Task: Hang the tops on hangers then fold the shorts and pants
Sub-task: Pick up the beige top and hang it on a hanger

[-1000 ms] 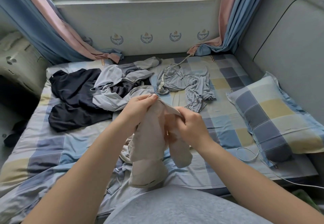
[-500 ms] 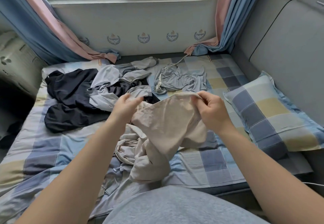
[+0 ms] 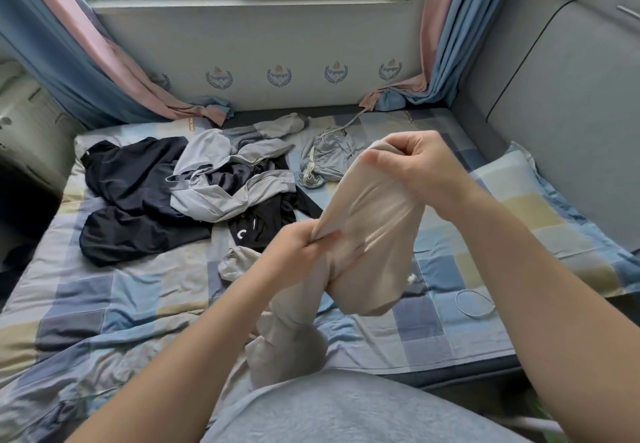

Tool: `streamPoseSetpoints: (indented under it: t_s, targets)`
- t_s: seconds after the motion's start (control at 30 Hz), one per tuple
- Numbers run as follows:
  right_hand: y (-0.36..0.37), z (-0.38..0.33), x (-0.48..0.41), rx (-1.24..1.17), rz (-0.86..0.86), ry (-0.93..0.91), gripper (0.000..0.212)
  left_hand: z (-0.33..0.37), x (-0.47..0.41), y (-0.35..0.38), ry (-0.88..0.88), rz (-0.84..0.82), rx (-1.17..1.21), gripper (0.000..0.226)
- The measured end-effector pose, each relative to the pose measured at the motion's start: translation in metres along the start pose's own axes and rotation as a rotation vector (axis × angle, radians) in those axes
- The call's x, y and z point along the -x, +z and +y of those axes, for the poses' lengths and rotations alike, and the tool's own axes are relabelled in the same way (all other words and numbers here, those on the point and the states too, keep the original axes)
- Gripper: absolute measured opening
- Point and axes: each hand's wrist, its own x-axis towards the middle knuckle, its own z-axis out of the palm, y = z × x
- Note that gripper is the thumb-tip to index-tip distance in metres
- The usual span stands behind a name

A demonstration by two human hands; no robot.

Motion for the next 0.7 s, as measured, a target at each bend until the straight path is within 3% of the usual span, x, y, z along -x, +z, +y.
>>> streamPoseSetpoints:
  t_s: [0.1, 0.23, 0.33, 0.4, 0.5, 0.53, 0.6, 0.7]
  targets:
    - [-0.014, 0.007, -0.006, 0.019, -0.046, 0.089, 0.007, 0.004, -0.003, -0.017, 0.014, 0.089, 0.043, 0.031]
    - [-0.015, 0.019, -0.015, 0.131, 0.164, 0.136, 0.018, 0.007, -0.013, -0.034, -0.038, 0.187, 0.065, 0.038]
    - [0.001, 0.02, -0.007, 0.228, 0.204, 0.016, 0.018, 0.016, -0.021, -0.044, -0.159, 0.292, 0.266, 0.029]
    - [0.016, 0.02, 0.003, 0.171, 0.1, -0.068, 0.011, 0.022, -0.024, -0.05, -0.268, 0.387, 0.398, 0.03]
    - [0.048, 0.028, 0.022, 0.013, -0.195, -0.03, 0.007, 0.034, -0.029, -0.058, -0.381, 0.447, 0.649, 0.027]
    - [0.061, 0.033, 0.029, 0.0, -0.272, 0.001, 0.011, 0.038, -0.031, -0.059, -0.391, 0.45, 0.722, 0.024]
    - [0.088, 0.044, 0.041, 0.002, -0.345, 0.056, 0.039, 0.051, -0.033, -0.06, -0.394, 0.436, 0.815, 0.023]
    - [0.119, 0.055, 0.047, 0.067, -0.309, 0.2, 0.073, 0.074, -0.03, -0.058, -0.37, 0.368, 0.936, 0.018]
